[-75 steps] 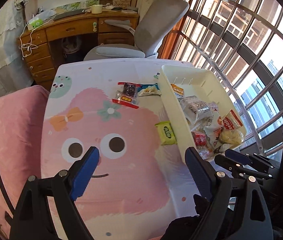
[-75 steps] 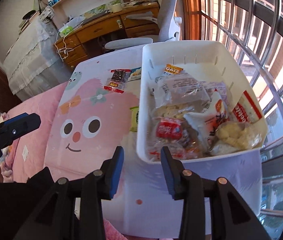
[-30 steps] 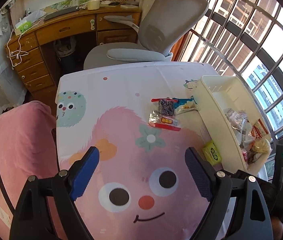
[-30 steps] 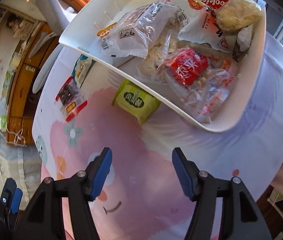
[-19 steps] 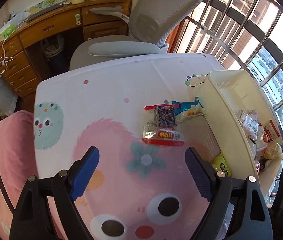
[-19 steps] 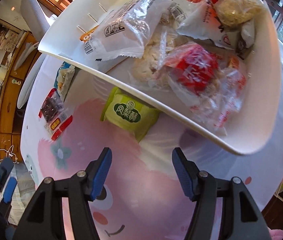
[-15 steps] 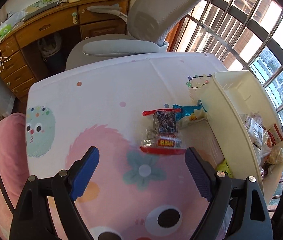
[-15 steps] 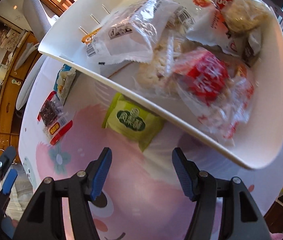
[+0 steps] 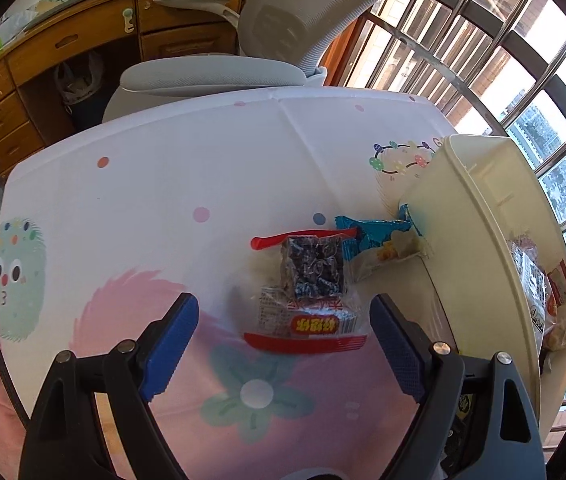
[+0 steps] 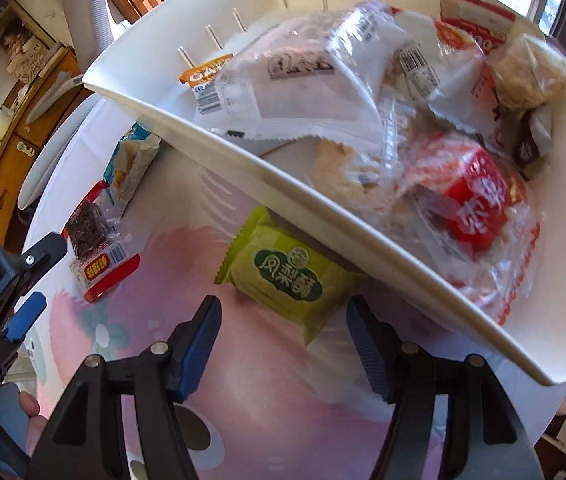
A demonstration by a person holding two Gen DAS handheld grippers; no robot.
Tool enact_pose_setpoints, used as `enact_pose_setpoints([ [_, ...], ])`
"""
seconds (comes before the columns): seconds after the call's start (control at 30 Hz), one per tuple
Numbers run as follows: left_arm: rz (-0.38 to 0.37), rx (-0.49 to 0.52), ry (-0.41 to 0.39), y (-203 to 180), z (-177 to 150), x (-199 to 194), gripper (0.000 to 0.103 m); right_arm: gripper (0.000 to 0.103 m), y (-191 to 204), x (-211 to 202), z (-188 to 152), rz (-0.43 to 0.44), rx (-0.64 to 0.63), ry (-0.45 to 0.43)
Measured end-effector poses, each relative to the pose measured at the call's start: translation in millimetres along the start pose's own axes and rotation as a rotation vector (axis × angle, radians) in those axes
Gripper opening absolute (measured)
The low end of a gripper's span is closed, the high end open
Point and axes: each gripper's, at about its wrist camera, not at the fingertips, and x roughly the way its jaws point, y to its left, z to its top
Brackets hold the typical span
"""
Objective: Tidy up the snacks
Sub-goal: 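Close the left gripper on the dark packet while the right grips the green packet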
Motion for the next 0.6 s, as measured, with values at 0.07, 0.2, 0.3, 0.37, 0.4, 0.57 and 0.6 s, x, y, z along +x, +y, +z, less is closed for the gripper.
enact_pose_setpoints([
  [0.07, -0.011, 0.0, 0.0, -4.0, 1.3, 6.9, 0.087, 0.067, 4.3, 2.3, 1.4, -0.016, -0.007, -0.016],
  [0.2, 0.016, -0.001, -0.01, -9.5, 1.9, 18.1, 0.087, 0.068, 17.4, 9.2, 3.4, -0.045, -0.022, -0.041],
  [0.3, 0.037, -0.01, -0.021, -12.6, 2.7, 26.4, 0.086, 0.07, 25.4, 12.8, 3.6, -0.071, -0.034, -0.064],
  [0.37, 0.04, -0.015, -0.02, -15.2, 4.0, 33.4, 0.085, 0.072, 34.2, 16.3, 2.1, -0.101, -0.054, -0.072],
  [0.4, 0.042, -0.018, -0.021, -16.6, 4.8, 37.1, 0.084, 0.073, 40.3, 20.0, 0.5, -0.11, -0.061, -0.075],
  [0.57, 0.065, -0.023, -0.021, -18.8, 11.1, 47.9, 0.08, 0.074, 56.2, 28.7, -0.5, -0.154, -0.086, -0.085],
  [0.6, 0.071, -0.022, -0.022, -19.5, 12.8, 49.5, 0.078, 0.074, 58.5, 29.8, -0.9, -0.161, -0.086, -0.087],
])
